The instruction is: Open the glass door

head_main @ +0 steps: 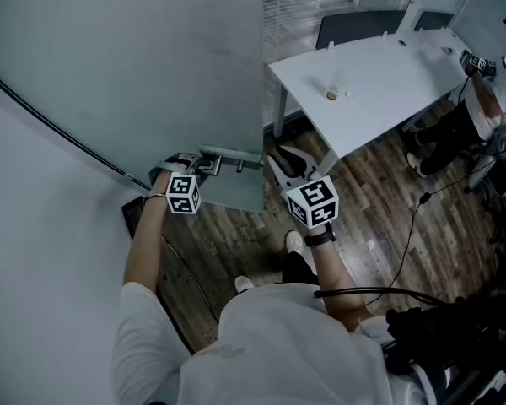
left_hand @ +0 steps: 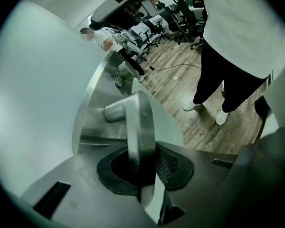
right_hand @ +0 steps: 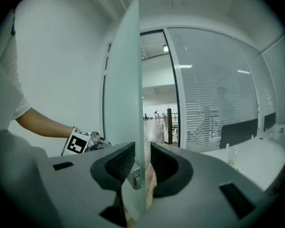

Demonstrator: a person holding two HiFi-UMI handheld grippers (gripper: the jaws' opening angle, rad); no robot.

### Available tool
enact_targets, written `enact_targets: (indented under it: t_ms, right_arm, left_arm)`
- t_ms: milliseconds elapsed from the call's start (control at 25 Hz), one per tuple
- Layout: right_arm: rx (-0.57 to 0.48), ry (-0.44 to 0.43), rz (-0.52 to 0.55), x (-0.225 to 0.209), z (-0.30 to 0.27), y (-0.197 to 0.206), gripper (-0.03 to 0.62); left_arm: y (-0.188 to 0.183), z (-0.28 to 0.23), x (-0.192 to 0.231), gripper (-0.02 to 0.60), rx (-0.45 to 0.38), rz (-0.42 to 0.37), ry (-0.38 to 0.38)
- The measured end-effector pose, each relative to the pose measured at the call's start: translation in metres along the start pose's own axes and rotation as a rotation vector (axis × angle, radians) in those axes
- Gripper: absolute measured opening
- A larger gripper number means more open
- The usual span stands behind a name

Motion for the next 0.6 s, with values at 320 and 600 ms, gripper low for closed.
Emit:
enact_targets:
  t_ms: [320, 600]
  right_arm:
    - [0.001, -0.235, 0.124, 0.043, 0.005, -0.004, 0.101]
    - [-0.015, -0.283, 0.168, 0.081, 0.021, -0.003, 0.100]
  left_arm:
    - [-0.003, 0.029, -0.044, 0.109, 0.017, -0.014, 0.125]
    - [0.004, 0.071, -0.066, 0.160, 0.120, 0.063, 0.210]
Point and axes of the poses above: the fingertips, and each gripper's own axes: z backward along the fingers, x to its left, y out of its underside, the point moved 9 cm from there along z, backward along the fingers, and after that the axes turned 11 degrees about y, right-handed, at the moved point
